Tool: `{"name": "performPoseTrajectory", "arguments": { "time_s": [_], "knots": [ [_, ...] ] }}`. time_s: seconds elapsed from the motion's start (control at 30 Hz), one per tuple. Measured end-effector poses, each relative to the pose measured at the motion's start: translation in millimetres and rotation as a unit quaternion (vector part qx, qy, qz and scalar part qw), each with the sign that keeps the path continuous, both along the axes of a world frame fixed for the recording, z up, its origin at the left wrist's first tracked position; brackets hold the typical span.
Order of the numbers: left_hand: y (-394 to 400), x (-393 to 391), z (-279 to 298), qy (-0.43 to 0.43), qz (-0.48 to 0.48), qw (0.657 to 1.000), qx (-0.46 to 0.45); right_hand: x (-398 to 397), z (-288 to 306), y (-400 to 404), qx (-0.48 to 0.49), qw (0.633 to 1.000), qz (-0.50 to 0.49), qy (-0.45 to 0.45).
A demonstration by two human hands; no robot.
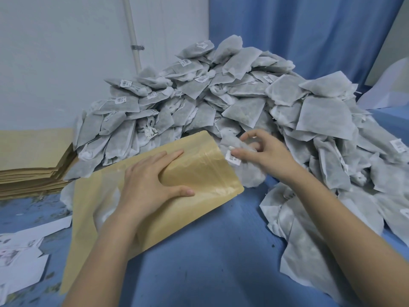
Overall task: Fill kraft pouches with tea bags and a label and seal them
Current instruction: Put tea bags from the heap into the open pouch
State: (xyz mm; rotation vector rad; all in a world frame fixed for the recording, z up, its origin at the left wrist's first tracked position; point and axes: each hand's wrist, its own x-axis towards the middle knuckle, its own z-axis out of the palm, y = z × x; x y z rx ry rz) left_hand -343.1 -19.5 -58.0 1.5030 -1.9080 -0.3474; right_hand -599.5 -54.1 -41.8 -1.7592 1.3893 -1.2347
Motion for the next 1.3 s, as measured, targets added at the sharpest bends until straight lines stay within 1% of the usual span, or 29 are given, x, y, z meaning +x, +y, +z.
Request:
{"name": "performPoseTrajectory", "arguments": {
  "time_s": [0.07, 0.17, 0.2, 0.23, 0.27, 0.3, 0.37, 0.4, 0.43, 0.47, 0.5, 0.53, 0.6, 0.63, 0.67, 0.7, 0.73, 0.77, 0.8, 0.83, 0.87, 0.93, 1.0, 1.07, 1.17, 1.2, 1.23, 1.27, 1.3],
  "knots": [
    [1.1, -0.5, 0.7, 0.007, -0.005, 1.000, 0.001, 15.1, 3.5, -2.3, 0.033, 0.999, -0.001, 0.039],
    [2.9, -4.3, 0.1, 0.009, -0.024, 1.000, 0.009, 42.3, 4.5, -11.5, 0.094, 0.982, 0.076, 0.143],
    [3.3, -6.4, 0.2, 0.010, -0.034, 0.999, 0.014, 50.2, 2.4, -17.3, 0.115, 0.979, 0.085, 0.147],
    [3.6, -8.3, 0.2, 0.011, -0.043, 0.999, 0.017, 57.3, 1.0, -22.0, 0.142, 0.979, 0.077, 0.121],
    [3.2, -9.3, 0.3, 0.012, -0.050, 0.999, 0.017, 62.3, 0.8, -27.0, 0.179, 0.980, 0.050, 0.075],
    [2.7, -9.1, 0.5, 0.014, -0.053, 0.998, 0.014, 64.8, -3.3, -33.8, 0.210, 0.975, 0.020, 0.072],
    [1.2, -6.1, -0.2, 0.023, -0.054, 0.998, 0.009, 65.2, -9.9, -39.4, 0.263, 0.951, 0.049, 0.153],
    [0.5, -4.2, -1.2, 0.031, -0.055, 0.998, 0.011, 66.0, -9.7, -38.2, 0.301, 0.937, 0.071, 0.165],
    [0.1, -2.9, -2.3, 0.043, -0.057, 0.997, 0.016, 64.5, -9.5, -35.8, 0.317, 0.924, 0.084, 0.198],
    [-0.2, -2.7, -3.2, 0.053, -0.059, 0.997, 0.023, 61.5, -7.5, -31.2, 0.315, 0.912, 0.098, 0.243],
    [-0.5, -3.5, -3.9, 0.059, -0.061, 0.996, 0.028, 61.3, -2.8, -26.1, 0.308, 0.906, 0.117, 0.265],
    [-0.5, -4.9, -4.5, 0.059, -0.062, 0.996, 0.029, 57.5, 1.7, -25.2, 0.294, 0.914, 0.147, 0.240],
    [-1.0, -6.5, -5.1, 0.053, -0.057, 0.997, 0.015, 50.1, 11.5, -25.4, 0.232, 0.943, 0.198, 0.135],
    [-1.1, -6.1, -5.1, 0.055, -0.050, 0.997, 0.008, 44.5, 14.2, -28.2, 0.183, 0.963, 0.175, 0.090],
    [-1.3, -5.0, -5.0, 0.061, -0.042, 0.997, 0.004, 36.7, 12.7, -37.0, 0.134, 0.983, 0.119, 0.049],
    [-1.6, -3.7, -4.8, 0.066, -0.033, 0.997, 0.001, 29.5, 12.1, -44.7, 0.079, 0.996, 0.026, 0.035],
    [-1.5, -2.6, -4.7, 0.068, -0.024, 0.997, -0.001, 21.2, 9.6, -54.2, 0.018, 0.993, -0.096, 0.062],
    [-1.4, -1.7, -4.7, 0.068, -0.016, 0.998, -0.006, 14.0, 7.4, -61.6, -0.040, 0.971, -0.204, 0.118],
    [-1.5, -1.1, -4.7, 0.067, -0.007, 0.998, -0.012, 7.6, 6.2, -69.3, -0.086, 0.942, -0.269, 0.183],
    [-1.6, -0.6, -4.6, 0.068, 0.001, 0.998, -0.018, 4.0, 7.5, -75.1, -0.110, 0.917, -0.296, 0.244],
    [-1.9, 0.1, -4.4, 0.069, 0.008, 0.997, -0.021, 2.5, 10.1, -81.4, -0.110, 0.900, -0.301, 0.294],
    [-3.1, 1.6, -4.4, 0.069, 0.017, 0.997, -0.025, 1.9, 16.0, -93.6, -0.067, 0.886, -0.287, 0.357],
    [-3.3, 3.5, -4.5, 0.070, 0.024, 0.997, -0.029, 1.8, 18.7, -103.1, -0.032, 0.886, -0.274, 0.374],
    [-3.2, 4.6, -4.2, 0.069, 0.028, 0.997, -0.036, 3.4, 20.1, -103.0, -0.046, 0.895, -0.272, 0.351],
    [-3.0, 4.5, -3.6, 0.070, 0.033, 0.996, -0.043, 8.4, 12.5, -87.8, -0.149, 0.915, -0.270, 0.260],
    [-3.0, 4.0, -3.5, 0.069, 0.034, 0.996, -0.042, 10.4, 8.8, -79.2, -0.179, 0.925, -0.265, 0.205],
    [-2.6, 3.8, -3.5, 0.067, 0.035, 0.996, -0.041, 12.0, 4.8, -70.2, -0.186, 0.936, -0.262, 0.140],
    [-2.3, 3.6, -3.6, 0.065, 0.034, 0.996, -0.040, 12.8, 2.0, -61.2, -0.167, 0.952, -0.251, 0.059],
    [-1.9, 3.5, -3.5, 0.066, 0.035, 0.996, -0.039, 12.4, 1.2, -53.6, -0.125, 0.965, -0.226, -0.045]
  ]
}}
